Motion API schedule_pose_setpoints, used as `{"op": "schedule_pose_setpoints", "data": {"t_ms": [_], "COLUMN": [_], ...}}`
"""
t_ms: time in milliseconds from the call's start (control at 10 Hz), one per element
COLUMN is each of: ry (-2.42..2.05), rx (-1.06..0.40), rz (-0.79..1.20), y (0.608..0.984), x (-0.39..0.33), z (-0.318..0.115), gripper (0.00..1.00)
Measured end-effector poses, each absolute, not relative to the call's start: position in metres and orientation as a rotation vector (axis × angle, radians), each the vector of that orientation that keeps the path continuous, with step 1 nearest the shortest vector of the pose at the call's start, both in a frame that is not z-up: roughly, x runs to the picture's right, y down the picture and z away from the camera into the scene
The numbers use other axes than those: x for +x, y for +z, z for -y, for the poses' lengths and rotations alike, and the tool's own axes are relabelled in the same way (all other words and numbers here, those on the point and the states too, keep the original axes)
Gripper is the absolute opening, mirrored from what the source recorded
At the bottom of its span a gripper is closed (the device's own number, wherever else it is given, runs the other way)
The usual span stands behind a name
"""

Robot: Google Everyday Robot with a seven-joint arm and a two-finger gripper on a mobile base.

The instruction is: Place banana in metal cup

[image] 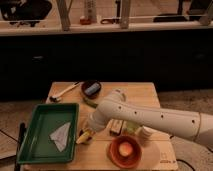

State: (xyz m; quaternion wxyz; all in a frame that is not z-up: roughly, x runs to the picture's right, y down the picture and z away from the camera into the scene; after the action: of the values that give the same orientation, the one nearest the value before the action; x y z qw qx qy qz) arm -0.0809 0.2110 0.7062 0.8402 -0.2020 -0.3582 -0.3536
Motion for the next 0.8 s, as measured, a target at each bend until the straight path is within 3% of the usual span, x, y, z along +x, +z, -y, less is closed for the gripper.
{"op": "schedule_pose_setpoints", "data": {"t_ms": [500, 800], "ry": [-0.759, -0.764], "rx": [-0.444, -0.45], "rz": [0.759, 0.759], "y": [0.7083, 0.7097], "x": [-0.0838, -0.0844], "z": [-0.2094, -0.2082], "gripper": [0.72, 0.8]}}
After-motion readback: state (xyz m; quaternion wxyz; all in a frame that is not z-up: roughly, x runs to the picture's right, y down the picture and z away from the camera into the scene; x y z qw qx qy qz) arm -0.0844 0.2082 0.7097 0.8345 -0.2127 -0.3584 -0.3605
